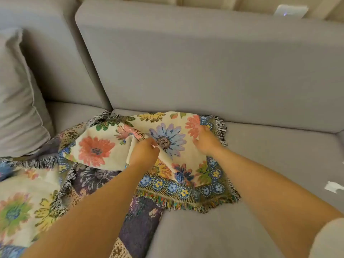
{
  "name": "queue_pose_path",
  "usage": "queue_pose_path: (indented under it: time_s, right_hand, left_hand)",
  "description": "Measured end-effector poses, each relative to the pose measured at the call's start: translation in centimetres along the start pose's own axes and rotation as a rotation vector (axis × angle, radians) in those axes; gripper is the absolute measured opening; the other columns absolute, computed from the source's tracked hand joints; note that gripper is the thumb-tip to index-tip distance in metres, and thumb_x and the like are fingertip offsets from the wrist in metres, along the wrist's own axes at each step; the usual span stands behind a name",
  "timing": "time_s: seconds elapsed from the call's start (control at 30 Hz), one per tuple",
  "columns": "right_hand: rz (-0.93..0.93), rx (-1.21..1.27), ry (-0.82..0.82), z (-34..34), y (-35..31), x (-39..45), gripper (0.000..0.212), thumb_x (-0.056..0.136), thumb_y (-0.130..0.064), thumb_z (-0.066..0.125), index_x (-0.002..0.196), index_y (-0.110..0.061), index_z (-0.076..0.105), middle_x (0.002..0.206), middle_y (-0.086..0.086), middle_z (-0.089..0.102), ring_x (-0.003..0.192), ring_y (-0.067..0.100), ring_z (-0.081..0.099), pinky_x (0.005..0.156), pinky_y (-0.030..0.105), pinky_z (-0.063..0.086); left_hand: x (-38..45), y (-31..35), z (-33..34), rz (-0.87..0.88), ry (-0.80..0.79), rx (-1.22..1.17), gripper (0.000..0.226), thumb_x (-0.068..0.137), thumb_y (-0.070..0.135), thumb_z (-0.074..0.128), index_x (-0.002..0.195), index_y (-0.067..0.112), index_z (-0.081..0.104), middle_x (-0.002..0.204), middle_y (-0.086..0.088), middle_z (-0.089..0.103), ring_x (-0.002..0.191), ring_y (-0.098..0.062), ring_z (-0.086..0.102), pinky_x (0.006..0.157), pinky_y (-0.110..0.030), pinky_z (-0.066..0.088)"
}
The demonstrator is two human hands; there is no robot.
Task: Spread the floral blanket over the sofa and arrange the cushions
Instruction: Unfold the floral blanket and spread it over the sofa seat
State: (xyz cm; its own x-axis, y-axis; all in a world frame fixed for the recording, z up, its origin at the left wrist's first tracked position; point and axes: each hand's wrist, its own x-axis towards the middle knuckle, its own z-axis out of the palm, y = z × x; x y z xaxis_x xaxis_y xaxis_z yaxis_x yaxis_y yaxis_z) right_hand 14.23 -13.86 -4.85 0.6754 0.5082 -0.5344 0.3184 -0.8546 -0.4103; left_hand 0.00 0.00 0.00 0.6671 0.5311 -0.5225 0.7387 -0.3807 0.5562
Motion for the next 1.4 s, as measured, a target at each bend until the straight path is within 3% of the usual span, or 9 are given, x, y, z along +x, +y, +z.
queue_pose_path:
  time_s: [0.2, 0.33, 0.43, 0.6, 0.7, 0.8, 1.0, 1.23, 1.4]
  right_hand:
    - [0.058, -0.178, 0.057, 1.7, 1.4, 10.2, 0.078, 0.095, -0.025, 0.047, 0.151, -0.014, -0.007, 0.161, 0.004, -0.008, 0.148, 0.026, -0.006, 0.119, 0.048, 0.001]
    - [0.078, -0.334, 0.002, 3.5, 2.4, 11.4, 0.049, 0.094, -0.021, 0.051, 0.139, -0.009, 0.037, 0.142, 0.015, 0.046, 0.138, 0.031, 0.035, 0.117, 0.051, 0.011]
    - [-0.148, -0.278, -0.126, 6.3, 2.2, 6.2, 0.023, 0.096, -0.019, 0.044, 0.115, -0.01, 0.054, 0.104, 0.008, 0.066, 0.082, 0.021, 0.061, 0.075, 0.034, 0.051]
    - [-0.339, -0.021, -0.362, 8.0, 1.7, -4.5, 0.014, 0.094, -0.019, 0.047, 0.081, -0.015, 0.051, 0.062, -0.004, 0.043, 0.054, 0.012, 0.042, 0.047, 0.02, 0.027]
    - [-0.278, 0.165, -0.493, 6.6, 2.9, -6.4, 0.029, 0.094, -0.034, 0.049, 0.07, -0.018, 0.054, 0.066, 0.003, 0.054, 0.061, 0.016, 0.052, 0.058, 0.027, 0.038]
    - [-0.021, 0.215, -0.309, 5.7, 6.1, -5.9, 0.035, 0.096, -0.041, 0.042, 0.106, -0.015, 0.062, 0.1, 0.003, 0.064, 0.102, 0.024, 0.061, 0.083, 0.031, 0.045]
    - [0.588, 0.795, -0.133, 5.4, 8.6, -5.1, 0.102, 0.075, -0.052, 0.067, 0.149, -0.006, 0.014, 0.157, 0.014, 0.02, 0.143, 0.031, 0.024, 0.117, 0.042, 0.024]
    - [0.524, 1.043, -0.372, 5.3, 1.7, -7.2, 0.039, 0.088, -0.025, 0.062, 0.118, 0.0, 0.055, 0.118, 0.018, 0.063, 0.103, 0.027, 0.058, 0.096, 0.035, 0.041]
    - [0.229, 0.849, -0.108, -1.1, -2.7, -10.7, 0.027, 0.089, -0.005, 0.055, 0.115, -0.002, 0.06, 0.097, 0.011, 0.067, 0.07, 0.017, 0.058, 0.057, 0.022, 0.042]
  left_hand:
    - [3.6, -2.9, 2.9, -0.032, 0.09, 0.096, 0.034, 0.094, 0.01, 0.045, 0.127, 0.01, 0.053, 0.136, -0.01, 0.051, 0.087, -0.024, 0.062, 0.076, -0.035, 0.055]
    - [4.6, -4.6, 4.3, -0.04, 0.11, 0.209, 0.044, 0.094, 0.013, 0.048, 0.138, 0.013, 0.042, 0.15, -0.007, 0.032, 0.128, -0.025, 0.043, 0.091, -0.036, 0.048]
    - [4.4, -4.1, 5.7, -0.012, 0.093, 0.272, 0.056, 0.093, 0.011, 0.049, 0.145, 0.014, 0.03, 0.154, -0.004, 0.025, 0.138, -0.022, 0.031, 0.107, -0.037, 0.04]
    - [3.9, -0.5, 7.8, 0.176, -0.23, 0.708, 0.078, 0.088, 0.012, 0.057, 0.15, 0.03, 0.014, 0.161, 0.002, -0.004, 0.148, -0.029, -0.009, 0.118, -0.051, -0.004]
    - [2.2, 0.4, 8.6, 0.152, -0.447, 0.996, 0.039, 0.093, 0.01, 0.05, 0.131, 0.02, 0.051, 0.133, -0.007, 0.053, 0.13, -0.03, 0.044, 0.115, -0.05, 0.022]
    - [0.0, 0.8, 8.2, 0.13, -0.552, 0.941, 0.023, 0.092, 0.021, 0.054, 0.11, 0.007, 0.057, 0.088, -0.005, 0.058, 0.086, -0.023, 0.055, 0.081, -0.031, 0.052]
    - [-3.9, 2.5, 5.2, 0.011, -0.864, 0.575, 0.02, 0.096, 0.014, 0.05, 0.109, 0.006, 0.061, 0.092, -0.003, 0.048, 0.082, -0.019, 0.043, 0.062, -0.021, 0.034]
    - [-7.5, 1.8, 3.1, -0.321, -1.109, 0.182, 0.025, 0.098, 0.009, 0.046, 0.073, 0.016, 0.047, 0.067, -0.002, 0.043, 0.055, -0.012, 0.035, 0.051, -0.022, 0.032]
    - [-9.5, 2.8, 0.3, -0.2, -0.805, 0.092, 0.028, 0.095, 0.005, 0.049, 0.123, 0.004, 0.054, 0.122, -0.018, 0.061, 0.102, -0.025, 0.06, 0.092, -0.033, 0.049]
